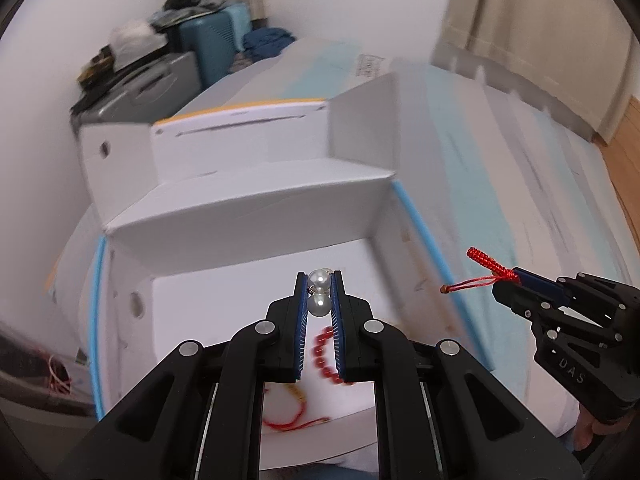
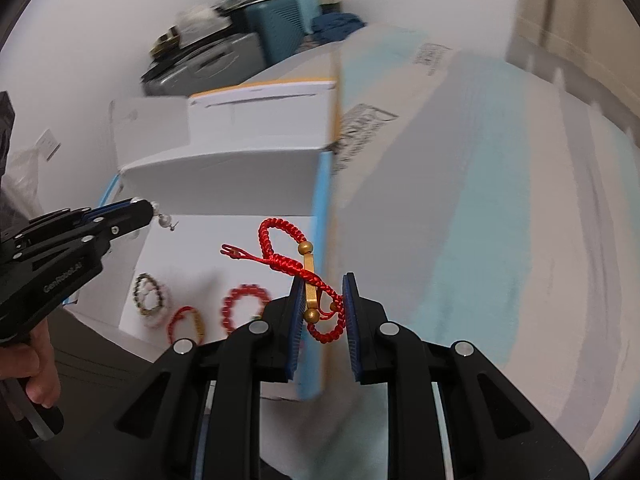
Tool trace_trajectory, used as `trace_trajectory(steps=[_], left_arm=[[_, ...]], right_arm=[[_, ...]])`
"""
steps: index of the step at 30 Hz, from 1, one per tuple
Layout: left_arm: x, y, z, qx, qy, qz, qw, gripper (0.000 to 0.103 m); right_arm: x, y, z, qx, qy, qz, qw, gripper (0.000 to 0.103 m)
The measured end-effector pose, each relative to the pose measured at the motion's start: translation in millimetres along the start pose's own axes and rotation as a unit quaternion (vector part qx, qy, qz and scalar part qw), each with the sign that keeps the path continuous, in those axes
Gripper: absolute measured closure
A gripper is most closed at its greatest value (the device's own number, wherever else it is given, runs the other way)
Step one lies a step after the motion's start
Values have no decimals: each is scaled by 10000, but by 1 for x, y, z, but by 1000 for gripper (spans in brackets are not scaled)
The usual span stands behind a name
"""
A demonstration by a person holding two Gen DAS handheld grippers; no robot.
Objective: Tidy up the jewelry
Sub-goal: 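Lift and carry the pearls and red cord bracelet over the white box, then open left tool releasing pearls while right tool releases red cord bracelet into box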
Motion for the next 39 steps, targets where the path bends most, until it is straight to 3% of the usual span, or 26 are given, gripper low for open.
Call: trace_trajectory(steps=[13, 19, 25, 29, 32, 35, 36, 38, 39], left_arm=[[-85, 40, 25, -488, -102, -502, 9975, 93], [-107, 60, 48, -885, -151, -673, 9937, 93], [-117, 70, 61, -1134, -150, -699, 9910, 93], [-122, 73, 61, -1108, -184, -729, 9910, 92], [-121, 73, 57, -1052, -261, -674, 9918, 89], [-121, 70, 46, -831, -275, -720, 9936, 55], [-121, 67, 41, -731, -327, -714, 9942, 47], [-119, 65, 30, -561, -422, -627, 9956, 41], [-118, 65, 25, -492, -453, -608, 9959, 30]], right_arm=[[-94, 1, 54, -596, -136, -561, 9965, 85], [-109, 11, 85, -1077, -32, -653, 9920, 85], [-112, 16, 103, -1278, 32, -622, 9898, 85], [-114, 18, 106, -1277, 34, -587, 9901, 79], [-115, 16, 104, -1201, -16, -588, 9910, 66], [-115, 15, 96, -1067, -114, -569, 9926, 53], [-115, 14, 92, -995, -138, -562, 9933, 46], [-109, 11, 79, -796, -195, -535, 9952, 34], [-108, 11, 72, -700, -195, -514, 9960, 29]])
Point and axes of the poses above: each gripper's, at about its wrist camera, not at the fingertips, and z roughly the way its jaws point, x to its right, y to its underside, the point moved 3 cm from there along z, roughly the way its jaws point, and after that the axes turned 6 degrees about y, right-handed, at the moved point
